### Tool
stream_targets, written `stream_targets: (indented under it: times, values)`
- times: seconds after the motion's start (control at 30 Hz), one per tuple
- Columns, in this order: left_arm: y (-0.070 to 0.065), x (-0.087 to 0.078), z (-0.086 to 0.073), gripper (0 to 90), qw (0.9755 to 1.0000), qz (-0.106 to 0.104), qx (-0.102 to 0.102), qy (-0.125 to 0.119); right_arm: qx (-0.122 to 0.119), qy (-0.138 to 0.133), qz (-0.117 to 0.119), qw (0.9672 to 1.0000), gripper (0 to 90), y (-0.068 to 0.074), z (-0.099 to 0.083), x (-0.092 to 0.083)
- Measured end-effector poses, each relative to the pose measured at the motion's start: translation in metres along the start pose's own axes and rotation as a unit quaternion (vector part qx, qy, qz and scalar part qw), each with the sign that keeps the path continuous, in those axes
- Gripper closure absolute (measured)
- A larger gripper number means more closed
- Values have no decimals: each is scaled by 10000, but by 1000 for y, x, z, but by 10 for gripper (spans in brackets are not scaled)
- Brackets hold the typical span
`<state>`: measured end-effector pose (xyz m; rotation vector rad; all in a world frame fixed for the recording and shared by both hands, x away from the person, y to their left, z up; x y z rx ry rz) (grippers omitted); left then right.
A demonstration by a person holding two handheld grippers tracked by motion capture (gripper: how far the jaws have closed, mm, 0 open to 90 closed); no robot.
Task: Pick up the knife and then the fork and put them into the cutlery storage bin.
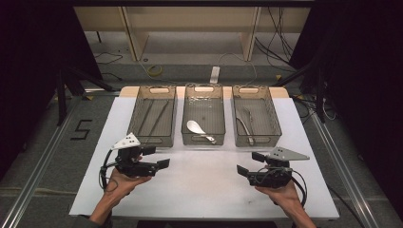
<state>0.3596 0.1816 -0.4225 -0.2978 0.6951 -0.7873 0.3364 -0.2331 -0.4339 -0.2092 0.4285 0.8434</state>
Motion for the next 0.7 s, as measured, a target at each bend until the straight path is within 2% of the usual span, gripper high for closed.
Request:
stream_targets:
  times: [0.7]
  values:
    - [0, 0, 0, 156, 10000, 6, 19, 10, -75, 21, -70, 9999, 190, -1, -2, -1]
Point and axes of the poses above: each handheld gripper's, and its own axes: x roughly forward along the jaws, z roughly out of its top, y roughly to its left, the point moved 1 cm from there along x, roughly forward along the jaws, and after that the axes turned 14 degrees about -x, right-handed, at the moved point
